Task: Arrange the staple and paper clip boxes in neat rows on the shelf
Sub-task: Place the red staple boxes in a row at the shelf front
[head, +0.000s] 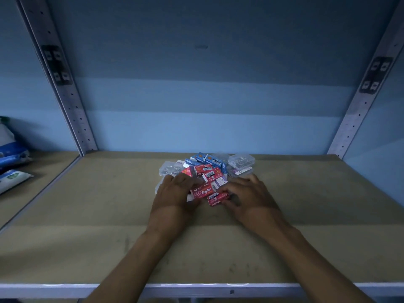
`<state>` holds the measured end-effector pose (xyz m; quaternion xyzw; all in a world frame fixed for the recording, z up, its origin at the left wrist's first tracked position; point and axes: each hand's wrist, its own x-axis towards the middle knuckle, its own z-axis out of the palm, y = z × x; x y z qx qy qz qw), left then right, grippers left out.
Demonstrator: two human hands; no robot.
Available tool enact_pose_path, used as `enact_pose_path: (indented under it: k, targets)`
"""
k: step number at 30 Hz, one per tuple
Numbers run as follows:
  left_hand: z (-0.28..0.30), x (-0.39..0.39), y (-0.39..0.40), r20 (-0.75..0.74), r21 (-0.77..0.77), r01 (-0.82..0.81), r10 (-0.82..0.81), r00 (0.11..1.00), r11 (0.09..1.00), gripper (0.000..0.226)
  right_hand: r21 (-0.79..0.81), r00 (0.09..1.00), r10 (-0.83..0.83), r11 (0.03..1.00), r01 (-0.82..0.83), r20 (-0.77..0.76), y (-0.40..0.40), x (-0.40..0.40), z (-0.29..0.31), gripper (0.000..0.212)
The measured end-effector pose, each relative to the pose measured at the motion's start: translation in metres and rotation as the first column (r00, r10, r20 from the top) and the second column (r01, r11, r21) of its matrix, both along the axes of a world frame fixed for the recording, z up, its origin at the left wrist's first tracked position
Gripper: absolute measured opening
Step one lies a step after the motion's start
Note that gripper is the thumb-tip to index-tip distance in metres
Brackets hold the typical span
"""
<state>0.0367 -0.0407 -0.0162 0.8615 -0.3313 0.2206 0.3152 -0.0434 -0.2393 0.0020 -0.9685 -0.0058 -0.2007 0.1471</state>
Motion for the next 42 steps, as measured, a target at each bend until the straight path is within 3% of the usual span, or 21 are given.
enact_pose_path:
  k: [6, 12, 18, 26, 35, 42]
  targets:
    - [0.021, -0.010, 0.019, -0.064, -0.139, 0.081, -0.091, 0.994, 0.987, 0.037, 0.107, 0.999, -0.033, 0.994, 0.029, 0.035, -0.005, -0.021, 0.003, 0.016]
    - [0.034, -0.040, 0.036, -0.062, -0.035, 0.083, -0.085, 0.994, 0.996, 0.045, 0.384, 0.998, 0.016, 0.923, 0.006, -0.056, -0.001, -0.047, 0.026, 0.012]
    - [0.038, -0.067, 0.045, -0.093, -0.042, 0.240, -0.243, 0.966, 0.970, 0.041, 0.337, 0.983, 0.037, 0.941, 0.027, -0.181, 0.005, -0.075, 0.031, 0.008]
    - [0.028, -0.078, 0.051, -0.220, 0.017, 0.328, -0.317, 0.923, 0.944, 0.034, 0.245, 0.960, 0.041, 0.969, 0.030, -0.279, 0.005, -0.095, 0.028, 0.009]
    - [0.027, -0.076, 0.055, -0.291, 0.028, 0.356, -0.333, 0.897, 0.934, 0.039, 0.248, 0.944, 0.065, 0.968, 0.019, -0.323, 0.005, -0.098, 0.032, 0.027]
    - [0.021, -0.073, 0.054, -0.291, 0.094, 0.290, -0.253, 0.923, 0.952, 0.028, 0.243, 0.961, 0.064, 0.970, 0.004, -0.270, 0.006, -0.094, 0.028, 0.016]
